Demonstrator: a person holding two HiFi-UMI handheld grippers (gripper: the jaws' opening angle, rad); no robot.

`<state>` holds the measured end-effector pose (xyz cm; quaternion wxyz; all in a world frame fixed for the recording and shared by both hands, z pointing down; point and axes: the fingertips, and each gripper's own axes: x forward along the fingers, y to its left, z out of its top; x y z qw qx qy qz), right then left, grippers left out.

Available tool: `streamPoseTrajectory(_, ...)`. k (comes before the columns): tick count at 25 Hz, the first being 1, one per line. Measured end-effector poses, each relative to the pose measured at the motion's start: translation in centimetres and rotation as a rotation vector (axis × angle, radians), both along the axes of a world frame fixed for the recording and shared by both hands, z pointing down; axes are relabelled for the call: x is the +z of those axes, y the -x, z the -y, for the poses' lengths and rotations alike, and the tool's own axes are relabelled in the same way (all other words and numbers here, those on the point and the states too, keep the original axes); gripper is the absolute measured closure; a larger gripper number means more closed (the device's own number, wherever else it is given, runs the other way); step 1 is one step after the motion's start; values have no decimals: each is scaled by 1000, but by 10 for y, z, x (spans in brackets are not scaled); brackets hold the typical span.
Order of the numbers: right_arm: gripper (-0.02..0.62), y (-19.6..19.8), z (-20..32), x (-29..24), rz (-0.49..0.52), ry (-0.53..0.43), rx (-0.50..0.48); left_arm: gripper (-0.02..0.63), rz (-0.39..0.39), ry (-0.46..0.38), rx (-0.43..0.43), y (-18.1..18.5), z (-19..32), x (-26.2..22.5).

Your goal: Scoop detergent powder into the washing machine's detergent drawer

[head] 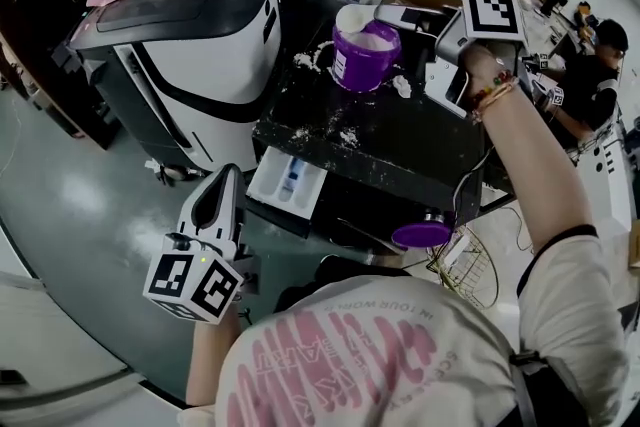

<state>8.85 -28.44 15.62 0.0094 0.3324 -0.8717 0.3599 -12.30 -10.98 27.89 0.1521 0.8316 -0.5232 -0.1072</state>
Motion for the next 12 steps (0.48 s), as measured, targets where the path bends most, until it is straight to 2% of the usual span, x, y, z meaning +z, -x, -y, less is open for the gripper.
streamPoseTrajectory(6, 592, 10, -27, 9, 22, 8, -33, 603, -5, 10, 19, -3, -10, 5)
streamPoseTrajectory(12, 592, 22, -46, 43, 51, 75, -74, 603, -3, 33, 19, -5, -15, 13)
